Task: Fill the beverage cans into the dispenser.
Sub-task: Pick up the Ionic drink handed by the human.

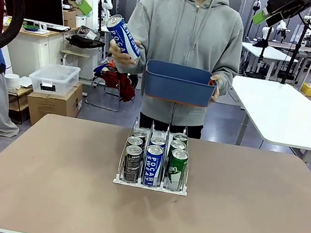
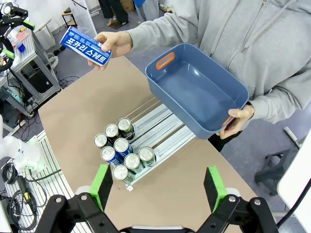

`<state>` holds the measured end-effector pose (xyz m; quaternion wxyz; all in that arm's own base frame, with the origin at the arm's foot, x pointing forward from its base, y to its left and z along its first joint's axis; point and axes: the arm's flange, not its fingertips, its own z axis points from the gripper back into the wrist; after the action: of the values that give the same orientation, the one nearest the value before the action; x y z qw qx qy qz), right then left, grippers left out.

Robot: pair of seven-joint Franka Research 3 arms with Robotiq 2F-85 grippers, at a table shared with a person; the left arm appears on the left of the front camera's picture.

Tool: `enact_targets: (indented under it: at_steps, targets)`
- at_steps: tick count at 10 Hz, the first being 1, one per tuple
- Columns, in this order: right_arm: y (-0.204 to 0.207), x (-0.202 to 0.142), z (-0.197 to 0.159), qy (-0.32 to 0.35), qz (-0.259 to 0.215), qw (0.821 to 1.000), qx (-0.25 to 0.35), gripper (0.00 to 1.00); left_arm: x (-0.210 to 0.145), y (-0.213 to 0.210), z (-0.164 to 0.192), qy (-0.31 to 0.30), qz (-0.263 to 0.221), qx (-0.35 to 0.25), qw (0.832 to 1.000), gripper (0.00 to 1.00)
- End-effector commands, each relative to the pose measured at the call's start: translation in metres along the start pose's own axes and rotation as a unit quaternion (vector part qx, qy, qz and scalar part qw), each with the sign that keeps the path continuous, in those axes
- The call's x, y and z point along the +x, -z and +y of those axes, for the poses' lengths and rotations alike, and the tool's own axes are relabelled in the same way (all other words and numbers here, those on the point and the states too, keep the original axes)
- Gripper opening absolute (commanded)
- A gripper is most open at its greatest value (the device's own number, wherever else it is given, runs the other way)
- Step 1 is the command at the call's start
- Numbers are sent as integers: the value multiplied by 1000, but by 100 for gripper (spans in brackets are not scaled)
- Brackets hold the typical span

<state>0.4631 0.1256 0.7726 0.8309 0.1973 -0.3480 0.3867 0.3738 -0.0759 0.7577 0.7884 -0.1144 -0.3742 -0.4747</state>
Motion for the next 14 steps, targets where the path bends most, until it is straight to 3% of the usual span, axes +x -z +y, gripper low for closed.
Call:
enact_targets:
  at_steps: [1,6,14]
  targets:
    - [1,-3,1,1,-3,1000,4,100,1,-1,0,1,1,-3,1000,100]
    - [1,-3,1,1,-3,1000,4,100,-2,3,3,33,9,6,999,100]
    - [1,-3,1,1,-3,1000,4,100,-1,7,7,31,7,15,999,100]
